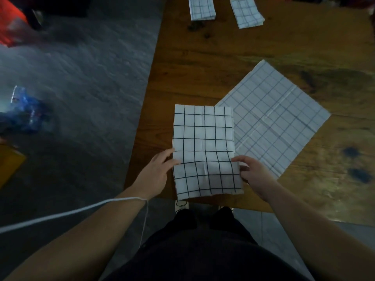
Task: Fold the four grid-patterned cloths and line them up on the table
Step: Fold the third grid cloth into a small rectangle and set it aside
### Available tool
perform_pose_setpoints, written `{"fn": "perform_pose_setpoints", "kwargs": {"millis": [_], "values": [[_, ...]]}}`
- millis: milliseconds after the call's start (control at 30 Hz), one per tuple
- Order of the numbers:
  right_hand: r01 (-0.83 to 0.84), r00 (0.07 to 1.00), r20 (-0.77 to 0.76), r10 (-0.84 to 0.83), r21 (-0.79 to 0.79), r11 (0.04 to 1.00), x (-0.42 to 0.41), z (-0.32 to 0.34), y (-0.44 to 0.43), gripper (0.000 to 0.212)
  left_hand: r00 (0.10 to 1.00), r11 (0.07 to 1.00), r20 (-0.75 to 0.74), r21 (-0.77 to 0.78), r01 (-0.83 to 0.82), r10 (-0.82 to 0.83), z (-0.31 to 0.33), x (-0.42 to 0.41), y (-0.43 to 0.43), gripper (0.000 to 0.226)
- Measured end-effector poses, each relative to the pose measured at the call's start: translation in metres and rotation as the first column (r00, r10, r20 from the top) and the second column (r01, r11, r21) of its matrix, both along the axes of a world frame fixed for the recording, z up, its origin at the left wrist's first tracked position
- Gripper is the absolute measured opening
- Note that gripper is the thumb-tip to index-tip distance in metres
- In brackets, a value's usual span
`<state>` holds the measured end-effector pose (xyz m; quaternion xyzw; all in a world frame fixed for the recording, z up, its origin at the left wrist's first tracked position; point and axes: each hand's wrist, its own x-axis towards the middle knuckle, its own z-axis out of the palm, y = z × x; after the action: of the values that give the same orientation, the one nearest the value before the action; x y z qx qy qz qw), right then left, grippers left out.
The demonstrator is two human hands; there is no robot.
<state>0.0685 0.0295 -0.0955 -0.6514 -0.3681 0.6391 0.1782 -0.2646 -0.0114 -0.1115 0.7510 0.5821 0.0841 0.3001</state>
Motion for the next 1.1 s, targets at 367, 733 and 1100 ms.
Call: {"fn": "perform_pose_setpoints", "kwargs": {"millis": [367, 733, 1100], "values": [[-0.461, 0.878, 0.290, 0.381, 0.302, 0.834, -0.004, 0.014, -0.014, 0.070, 0.967, 0.967, -0.050, -0.063, 0.248, -0.251, -0.026, -0.009, -0.012, 0.062], [-0.969, 0.241, 0.888, 0.391, 0.195, 0.153, 0.018, -0.024, -0.011, 0.054, 0.905, 0.918, -0.156, -0.052, 0.392, -0.396, -0.029, -0.013, -0.015, 0.073], [-0.431, 0.861, 0.450, 0.235, 0.404, 0.807, 0.004, -0.006, 0.005, 0.056, 0.977, 0.972, -0.005, 0.100, 0.211, -0.211, -0.016, -0.004, 0.022, 0.068]]}}
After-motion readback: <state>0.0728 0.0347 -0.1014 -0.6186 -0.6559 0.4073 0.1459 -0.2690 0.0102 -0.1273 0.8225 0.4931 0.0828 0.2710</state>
